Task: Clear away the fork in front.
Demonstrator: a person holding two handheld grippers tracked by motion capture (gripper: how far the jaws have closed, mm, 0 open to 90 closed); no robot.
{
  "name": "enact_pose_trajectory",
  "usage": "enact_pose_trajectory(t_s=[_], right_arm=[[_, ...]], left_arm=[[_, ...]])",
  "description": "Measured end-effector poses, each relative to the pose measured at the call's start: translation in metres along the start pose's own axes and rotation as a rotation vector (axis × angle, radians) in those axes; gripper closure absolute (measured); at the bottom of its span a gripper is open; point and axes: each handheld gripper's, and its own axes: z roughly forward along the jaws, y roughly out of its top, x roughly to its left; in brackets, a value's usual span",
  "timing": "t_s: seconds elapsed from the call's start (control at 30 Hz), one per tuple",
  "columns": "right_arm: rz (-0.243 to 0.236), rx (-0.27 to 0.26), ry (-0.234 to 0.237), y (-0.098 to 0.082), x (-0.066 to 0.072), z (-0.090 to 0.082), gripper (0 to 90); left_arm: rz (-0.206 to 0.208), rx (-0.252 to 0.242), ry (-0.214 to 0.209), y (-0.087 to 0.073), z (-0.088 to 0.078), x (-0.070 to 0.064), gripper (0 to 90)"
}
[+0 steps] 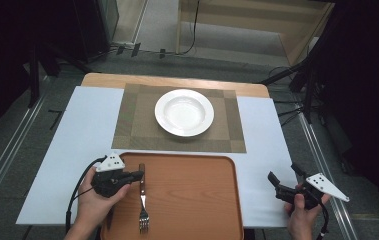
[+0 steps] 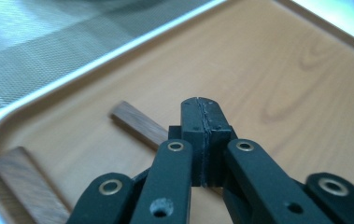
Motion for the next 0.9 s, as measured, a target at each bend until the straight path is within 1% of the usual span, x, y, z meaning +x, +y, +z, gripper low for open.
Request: enact_pose_trajectory(t_s=[0.03,0.07,0.1,0.13,0.17,0.2,0.27,0.3,0.33,0.37,0.4,0.47,0.67,0.8,0.9], right_arm=[[-0.001,0.001,0.000,0.000,0.000,0.000,0.0],[0.000,0.002,0.001,0.000,0.000,0.000,0.0],[-0.001,0.003,0.001,0.000,0.000,0.000,0.0],[0.001,0.005,0.001,0.000,0.001,0.000,0.0],[0.002,0.005,0.001,0.000,0.001,0.000,0.0],[0.000,0.005,0.002,0.000,0.001,0.000,0.0],[-0.006,0.005,-0.001,0.000,0.001,0.000,0.0],[-0.007,0.004,-0.001,0.000,0.001,0.000,0.0],[-0.008,0.006,-0.001,0.000,0.001,0.000,0.0],[-0.008,0.006,-0.001,0.000,0.001,0.000,0.0],[-0.008,0.007,0.001,0.000,0.001,0.000,0.0],[-0.009,0.006,0.001,0.000,0.001,0.001,0.0],[-0.011,0.009,-0.002,0.000,0.002,0.001,0.0],[-0.012,0.008,-0.002,0.000,0.002,0.001,0.0],[-0.011,0.008,-0.001,0.000,0.002,0.001,0.0]], left_arm=[[0.022,0.021,-0.004,-0.001,0.002,-0.006,89.1],[0.037,0.032,0.003,-0.001,0.003,-0.010,89.1],[0.047,0.045,-0.010,-0.002,0.006,-0.016,89.1],[0.049,0.057,-0.024,-0.002,0.007,-0.019,89.1],[0.059,0.075,-0.026,-0.003,0.010,-0.022,89.1],[0.066,0.093,-0.015,-0.003,0.012,-0.026,89.1],[0.055,0.114,-0.031,-0.005,0.015,-0.029,89.1],[0.055,0.126,-0.027,-0.006,0.016,-0.030,89.1],[0.061,0.139,-0.013,-0.008,0.016,-0.031,89.1],[0.066,0.146,-0.011,-0.009,0.017,-0.031,89.1],[0.062,0.151,-0.017,-0.010,0.017,-0.030,89.1],[0.046,0.148,-0.021,-0.011,0.016,-0.027,89.1],[0.038,0.149,-0.024,-0.013,0.012,-0.023,89.1],[0.035,0.160,-0.016,-0.017,0.009,-0.021,89.1],[0.031,0.158,-0.012,-0.018,0.007,-0.020,89.1]])
